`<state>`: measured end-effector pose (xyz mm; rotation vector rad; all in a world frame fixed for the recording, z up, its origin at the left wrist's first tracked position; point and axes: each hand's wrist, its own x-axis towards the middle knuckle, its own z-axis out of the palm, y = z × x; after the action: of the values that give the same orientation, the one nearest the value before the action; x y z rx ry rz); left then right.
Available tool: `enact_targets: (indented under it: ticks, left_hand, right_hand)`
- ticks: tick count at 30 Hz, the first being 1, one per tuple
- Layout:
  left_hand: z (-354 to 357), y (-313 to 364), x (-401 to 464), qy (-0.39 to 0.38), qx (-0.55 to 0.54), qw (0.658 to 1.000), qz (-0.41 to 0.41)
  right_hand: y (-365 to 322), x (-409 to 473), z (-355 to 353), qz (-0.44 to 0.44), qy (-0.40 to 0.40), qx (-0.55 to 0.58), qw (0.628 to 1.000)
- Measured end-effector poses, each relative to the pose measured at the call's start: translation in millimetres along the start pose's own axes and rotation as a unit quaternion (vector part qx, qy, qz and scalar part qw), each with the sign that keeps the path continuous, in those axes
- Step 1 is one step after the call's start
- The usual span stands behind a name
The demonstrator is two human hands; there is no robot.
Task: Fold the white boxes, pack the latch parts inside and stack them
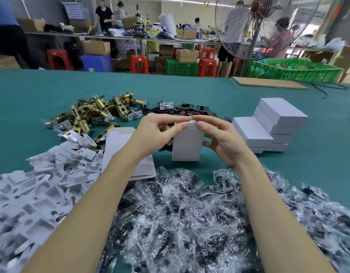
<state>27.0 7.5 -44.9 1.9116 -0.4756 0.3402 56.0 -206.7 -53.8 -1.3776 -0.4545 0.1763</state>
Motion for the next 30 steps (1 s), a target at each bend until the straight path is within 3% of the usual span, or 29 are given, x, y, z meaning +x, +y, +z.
enact_targets:
  ticks: [9, 15, 18, 21, 25, 30]
  left_hand:
    - [-2.5, -4.5, -1.0, 0.007, 0.049, 0.997, 0.057]
    - [-0.5, -6.2, 0.5, 0.006, 0.047, 0.998, 0.044]
    - [1.6, -7.9, 0.5, 0.013, 0.034, 0.999, 0.029]
    - [1.0, -8.8, 1.3, 0.010, 0.055, 0.998, -0.034]
    - [0.4, -3.0, 4.5, -0.029, 0.023, 0.985, -0.171]
    - [18.3, 14.1, 5.4, -0.101, -0.184, 0.933, -0.294]
  right_hand:
    - [-2.6, -5.2, -6.5, 0.018, -0.024, -0.091, 0.995]
    - [-0.3, -7.3, -4.7, -0.023, -0.012, -0.140, 0.990]
    - [6.5, -5.4, -6.2, -0.016, -0.023, -0.112, 0.993]
    - [8.9, -3.7, -10.5, -0.002, -0.045, -0.101, 0.994]
    - [9.2, -1.7, -11.6, 0.010, 0.038, -0.081, 0.996]
    - [3.3, 6.2, -14.7, 0.053, 0.143, -0.022, 0.988]
